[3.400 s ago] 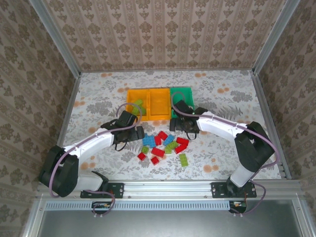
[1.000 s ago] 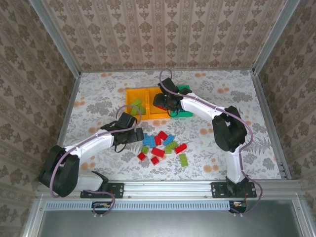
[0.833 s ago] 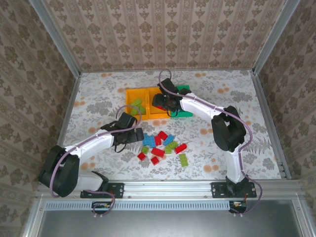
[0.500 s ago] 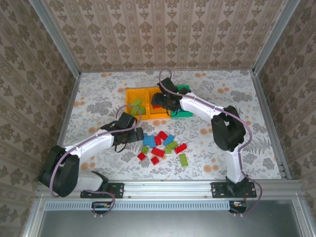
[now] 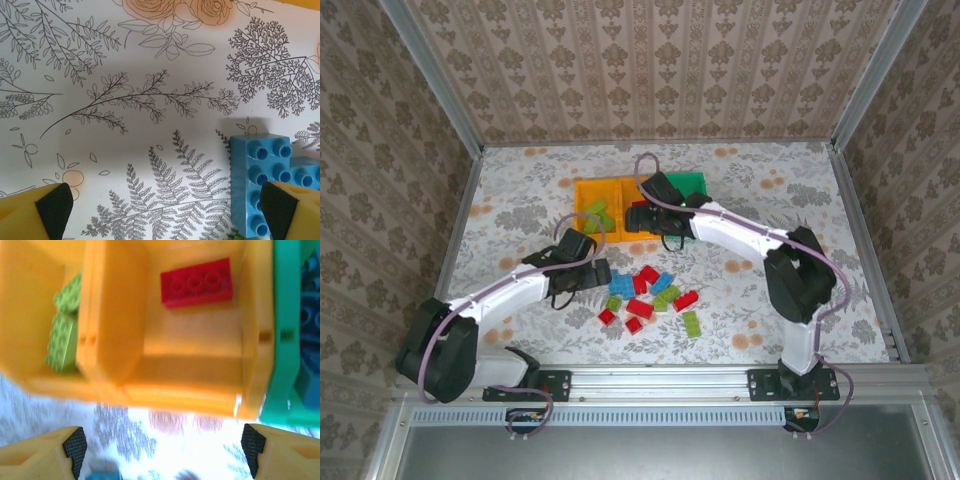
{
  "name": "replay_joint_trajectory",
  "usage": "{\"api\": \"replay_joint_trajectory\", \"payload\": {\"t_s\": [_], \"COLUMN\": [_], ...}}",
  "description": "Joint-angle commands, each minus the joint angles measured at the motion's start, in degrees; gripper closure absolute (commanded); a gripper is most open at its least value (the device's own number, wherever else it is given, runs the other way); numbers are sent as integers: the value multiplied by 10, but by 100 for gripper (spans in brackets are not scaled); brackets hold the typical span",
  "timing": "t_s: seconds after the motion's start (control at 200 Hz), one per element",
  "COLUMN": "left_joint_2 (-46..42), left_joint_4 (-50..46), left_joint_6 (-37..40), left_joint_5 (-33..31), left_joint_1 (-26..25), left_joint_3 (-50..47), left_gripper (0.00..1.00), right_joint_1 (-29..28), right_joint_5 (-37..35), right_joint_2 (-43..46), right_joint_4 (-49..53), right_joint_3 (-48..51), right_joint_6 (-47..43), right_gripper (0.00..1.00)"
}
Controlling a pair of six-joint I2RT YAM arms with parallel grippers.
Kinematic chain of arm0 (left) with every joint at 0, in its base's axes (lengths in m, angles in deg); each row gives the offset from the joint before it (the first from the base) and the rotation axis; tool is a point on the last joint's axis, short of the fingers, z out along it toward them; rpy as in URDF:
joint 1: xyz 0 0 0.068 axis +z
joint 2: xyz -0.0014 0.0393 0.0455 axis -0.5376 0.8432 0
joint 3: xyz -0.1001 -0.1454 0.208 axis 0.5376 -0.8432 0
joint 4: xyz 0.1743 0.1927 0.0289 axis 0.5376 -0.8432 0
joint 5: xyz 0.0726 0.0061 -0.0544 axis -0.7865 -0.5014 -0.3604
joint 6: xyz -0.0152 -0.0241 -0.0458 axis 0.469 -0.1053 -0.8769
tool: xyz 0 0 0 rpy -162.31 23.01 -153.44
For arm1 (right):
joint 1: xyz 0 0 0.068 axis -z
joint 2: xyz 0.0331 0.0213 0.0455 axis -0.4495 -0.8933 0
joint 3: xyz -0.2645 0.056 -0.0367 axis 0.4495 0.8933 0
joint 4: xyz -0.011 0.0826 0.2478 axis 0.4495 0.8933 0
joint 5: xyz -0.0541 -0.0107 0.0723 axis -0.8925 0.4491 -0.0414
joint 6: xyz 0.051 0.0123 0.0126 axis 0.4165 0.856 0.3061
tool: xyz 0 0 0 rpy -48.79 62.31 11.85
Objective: Sort the legos into containers by color
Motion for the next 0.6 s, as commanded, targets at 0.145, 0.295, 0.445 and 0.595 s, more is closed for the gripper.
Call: {"api": "replay_joint_trajectory", "payload": {"t_s": [0.145,0.295,0.445,0.595], "left_joint_2": [-67,-96,-107,-111], "left_joint_4": [5,3,24,23], "left_joint_6": [54,61,58,65], "left_joint_5": [27,17,24,16], "left_joint_1": [-22,-41,-53,-66], "left_joint_3": [-44,-63,-76,-75], "left_gripper": [0,0,0,0], "right_joint_1": [-7,-40,-77,-114], "right_joint_5": [-28,-37,-63,-90], "right_joint_2": [174,261,303,299], "right_joint_4": [-19,-28,-14,-9], "right_joint_3": [218,321,378,395], "right_joint_6": [-100,-118,-130,-131], "right_gripper": [14,10,5,3]}}
